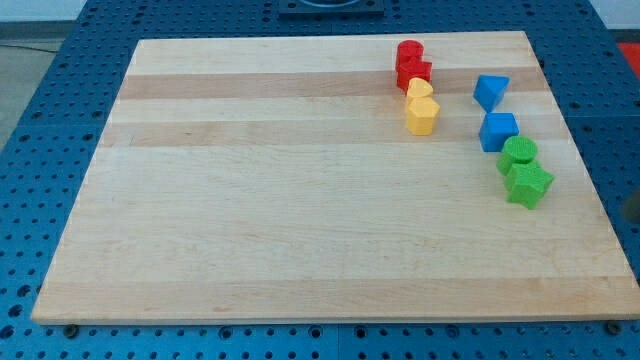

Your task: Push the green star diagonally bottom left to the yellow hexagon

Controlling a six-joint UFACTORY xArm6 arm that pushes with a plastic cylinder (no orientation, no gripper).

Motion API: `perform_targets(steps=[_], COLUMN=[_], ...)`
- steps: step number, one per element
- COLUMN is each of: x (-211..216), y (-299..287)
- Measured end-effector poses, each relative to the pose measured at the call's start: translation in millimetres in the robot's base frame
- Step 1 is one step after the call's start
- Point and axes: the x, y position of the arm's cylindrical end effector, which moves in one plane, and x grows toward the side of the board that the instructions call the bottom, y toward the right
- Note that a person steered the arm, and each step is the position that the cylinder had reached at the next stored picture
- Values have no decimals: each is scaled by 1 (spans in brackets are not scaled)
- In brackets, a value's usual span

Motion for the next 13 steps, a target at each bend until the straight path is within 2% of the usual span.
perform_targets(steps=[1,2,3,5,8,10,11,13], x=[-83,-105,-82,-20,40,54,47,24], y=[-5,-28,-71,-104,-145,-185,-216,-324])
